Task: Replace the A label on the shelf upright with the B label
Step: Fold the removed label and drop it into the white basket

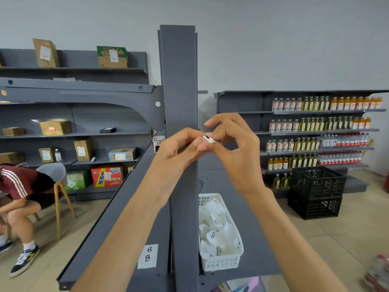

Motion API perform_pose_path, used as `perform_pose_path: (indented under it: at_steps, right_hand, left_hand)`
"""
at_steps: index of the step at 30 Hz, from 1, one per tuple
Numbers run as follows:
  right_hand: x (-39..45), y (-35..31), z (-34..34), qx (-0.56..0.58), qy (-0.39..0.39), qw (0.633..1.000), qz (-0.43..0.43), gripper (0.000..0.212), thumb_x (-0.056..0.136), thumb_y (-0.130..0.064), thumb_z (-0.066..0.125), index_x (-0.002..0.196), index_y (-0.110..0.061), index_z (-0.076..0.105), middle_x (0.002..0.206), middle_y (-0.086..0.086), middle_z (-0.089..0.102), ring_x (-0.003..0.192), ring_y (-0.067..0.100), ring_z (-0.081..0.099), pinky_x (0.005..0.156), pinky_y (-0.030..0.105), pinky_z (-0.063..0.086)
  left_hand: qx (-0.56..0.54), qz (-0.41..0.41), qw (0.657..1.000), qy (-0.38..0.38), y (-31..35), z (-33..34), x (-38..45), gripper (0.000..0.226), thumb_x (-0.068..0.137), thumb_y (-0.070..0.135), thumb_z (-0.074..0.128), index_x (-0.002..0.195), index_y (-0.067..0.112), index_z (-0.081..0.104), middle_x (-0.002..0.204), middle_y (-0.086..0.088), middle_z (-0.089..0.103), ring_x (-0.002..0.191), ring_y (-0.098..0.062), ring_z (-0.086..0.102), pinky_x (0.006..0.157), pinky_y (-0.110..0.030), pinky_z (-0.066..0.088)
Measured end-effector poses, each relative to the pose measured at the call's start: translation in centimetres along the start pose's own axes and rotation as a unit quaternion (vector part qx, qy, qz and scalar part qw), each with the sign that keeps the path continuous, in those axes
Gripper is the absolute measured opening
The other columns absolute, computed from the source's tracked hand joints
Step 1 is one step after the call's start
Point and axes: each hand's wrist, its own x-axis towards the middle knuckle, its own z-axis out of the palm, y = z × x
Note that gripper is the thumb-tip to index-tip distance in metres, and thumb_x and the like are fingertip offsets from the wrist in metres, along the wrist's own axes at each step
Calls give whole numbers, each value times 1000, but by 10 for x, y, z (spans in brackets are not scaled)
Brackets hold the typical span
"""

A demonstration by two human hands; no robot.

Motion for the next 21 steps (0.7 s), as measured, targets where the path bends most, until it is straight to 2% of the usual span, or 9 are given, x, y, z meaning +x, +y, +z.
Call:
perform_pose_path:
  at_steps: [2, 5, 7, 10, 13, 17, 21]
  right_hand:
    - [-10, 2, 0, 7, 0, 1000, 9, 28, 79, 8, 77, 64, -5, 57, 100, -11, 63, 83, 13, 60, 68, 45, 51]
    - [-26, 6, -6, -5, 7, 999, 31, 24, 77, 12, 75, 65, 0, 60, 101, -13, 64, 84, 12, 61, 69, 47, 51]
    - [-33, 7, -11, -24, 10, 999, 47, 18, 77, 8, 78, 71, -3, 64, 103, -15, 64, 89, 9, 62, 70, 44, 52]
    - [-38, 8, -20, -32, -5, 998, 52, 21, 76, 5, 79, 82, -13, 69, 106, -15, 62, 98, 4, 61, 70, 35, 53]
    - [-45, 15, -27, -23, -20, 997, 65, 21, 78, 4, 78, 91, -11, 71, 106, -9, 65, 102, 10, 62, 71, 32, 54]
    - [-58, 34, -31, 22, -22, 990, 136, 25, 83, 2, 74, 99, -17, 68, 99, -8, 69, 95, 16, 66, 78, 35, 56]
    - [-75, 65, -37, 54, 12, 974, 220, 14, 89, 1, 66, 89, -13, 69, 88, -6, 73, 81, 10, 68, 71, 21, 51]
  left_hand:
    - [-11, -16, 1000, 4, -9, 4, -8, 20, 100, 7, 50, 108, 7, 68, 103, -6, 72, 101, -15, 68, 97, -28, 51]
    - [-6, -42, 999, 4, -21, 10, -19, 25, 102, 8, 46, 117, 7, 67, 112, -15, 72, 106, -23, 70, 96, -28, 51]
    - [12, -45, 999, 3, -26, 15, -24, 29, 103, 9, 44, 121, 10, 66, 117, -16, 71, 111, -25, 69, 100, -31, 51]
    - [34, -42, 998, 25, -31, 25, -28, 31, 103, 10, 45, 125, 16, 66, 117, -9, 73, 110, -19, 70, 104, -35, 50]
    - [64, -22, 997, 49, -38, 38, -30, 33, 102, 6, 46, 126, 17, 66, 116, -2, 74, 109, -12, 70, 98, -25, 52]
    - [79, -16, 992, 98, -56, 57, -29, 39, 100, 0, 44, 123, 21, 66, 111, 9, 74, 107, -6, 69, 92, -21, 53]
    - [45, -77, 989, 119, -87, 83, -24, 43, 99, -1, 41, 121, 27, 65, 116, 11, 72, 112, -7, 68, 98, -27, 52]
